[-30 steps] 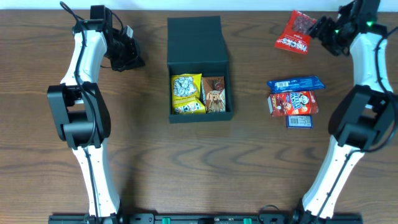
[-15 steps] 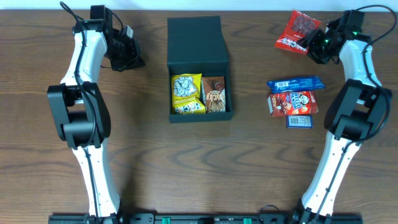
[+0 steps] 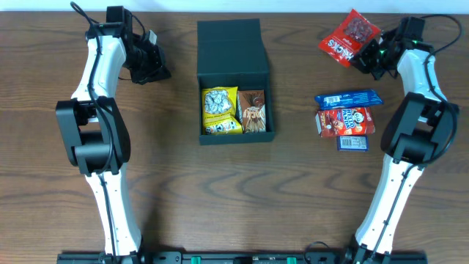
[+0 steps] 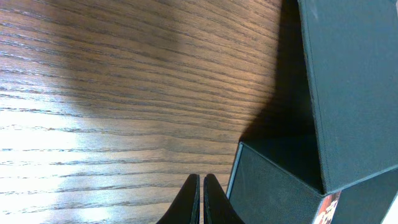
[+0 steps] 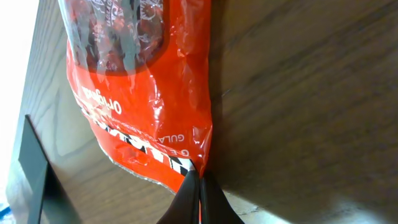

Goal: Pack container
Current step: 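Grasp the red gummy bag with the right gripper and lift it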

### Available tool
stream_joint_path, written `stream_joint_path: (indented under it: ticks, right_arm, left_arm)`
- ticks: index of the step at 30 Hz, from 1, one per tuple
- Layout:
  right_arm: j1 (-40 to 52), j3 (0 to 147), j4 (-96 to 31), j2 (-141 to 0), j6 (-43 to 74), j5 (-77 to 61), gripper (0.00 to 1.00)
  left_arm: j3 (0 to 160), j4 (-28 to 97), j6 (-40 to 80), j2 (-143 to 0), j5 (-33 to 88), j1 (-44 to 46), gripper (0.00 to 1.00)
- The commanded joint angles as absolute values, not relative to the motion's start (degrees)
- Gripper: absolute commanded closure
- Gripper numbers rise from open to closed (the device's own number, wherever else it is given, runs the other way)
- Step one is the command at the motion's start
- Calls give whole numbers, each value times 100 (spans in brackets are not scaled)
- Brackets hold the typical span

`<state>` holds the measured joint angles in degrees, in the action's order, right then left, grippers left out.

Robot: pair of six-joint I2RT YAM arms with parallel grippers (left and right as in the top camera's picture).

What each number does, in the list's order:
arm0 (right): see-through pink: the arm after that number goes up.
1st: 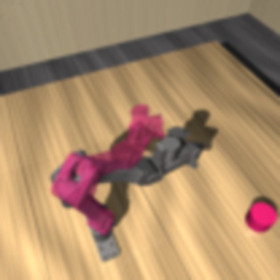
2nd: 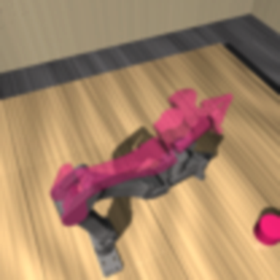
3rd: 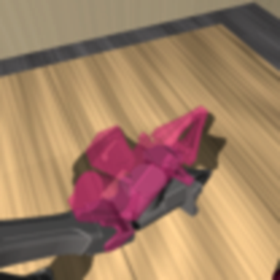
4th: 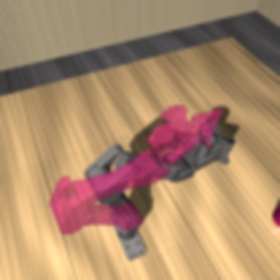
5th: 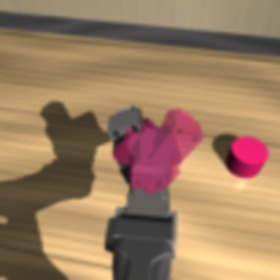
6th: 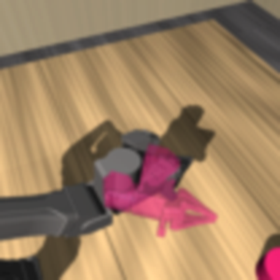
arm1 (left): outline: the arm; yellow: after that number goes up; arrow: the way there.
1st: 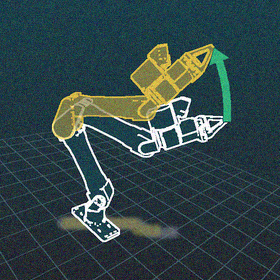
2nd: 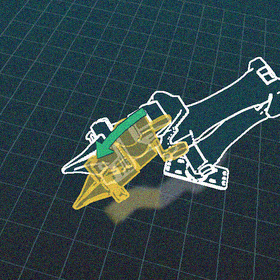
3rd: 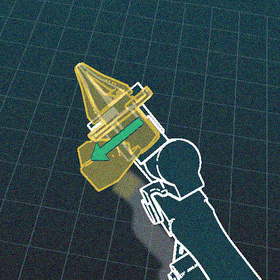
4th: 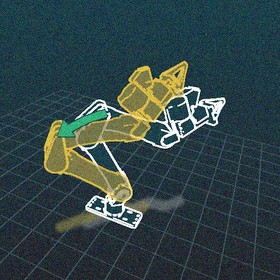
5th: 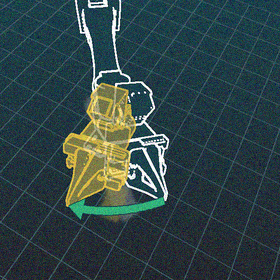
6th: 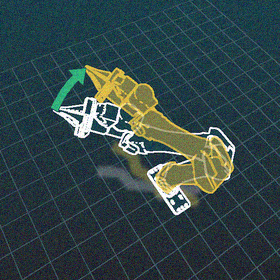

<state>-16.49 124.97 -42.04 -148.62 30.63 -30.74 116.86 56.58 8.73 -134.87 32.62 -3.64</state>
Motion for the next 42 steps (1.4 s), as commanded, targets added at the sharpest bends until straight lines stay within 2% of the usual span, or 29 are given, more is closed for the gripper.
stream_joint_path:
  ticks: [1, 21, 26, 31, 35, 39, 40, 41, 42]
  right_arm:
    - [-1651, 12656, -4342, -14947, 3124, -3347, 99]
    - [-362, 16643, -7745, -14947, 1413, -3157, 98]
    - [-49, 17887, -8381, -14947, 1227, -3483, 98]
    - [169, 17992, -8606, -14586, 1173, -3750, 98]
    - [298, 17992, -8965, -14390, 1070, -2722, 99]
    - [298, 17646, -9734, -14409, 60, -2377, 99]
    - [301, 17406, -9727, -14409, -95, -2381, 96]
    - [309, 17218, -9730, -14407, -331, -2423, 84]
    - [307, 16995, -9727, -14414, -537, -2403, 56]
  left_arm:
    - [11684, 5680, 836, -13439, 3260, -379, 94]
    - [11686, 5688, 810, -13437, 3245, -381, 94]
    - [11845, 5699, 683, -13434, 3251, -397, 94]
    - [12101, 5730, 530, -13434, 3256, -416, 94]
    - [12245, 5833, 373, -13434, 3260, -416, 94]
    - [12276, 5852, 360, -13434, 3262, -427, 94]
    - [12276, 5852, 360, -13434, 3262, -427, 94]
    - [12276, 5852, 360, -13434, 3262, -427, 94]
    - [12276, 5857, 360, -13434, 3264, -427, 94]
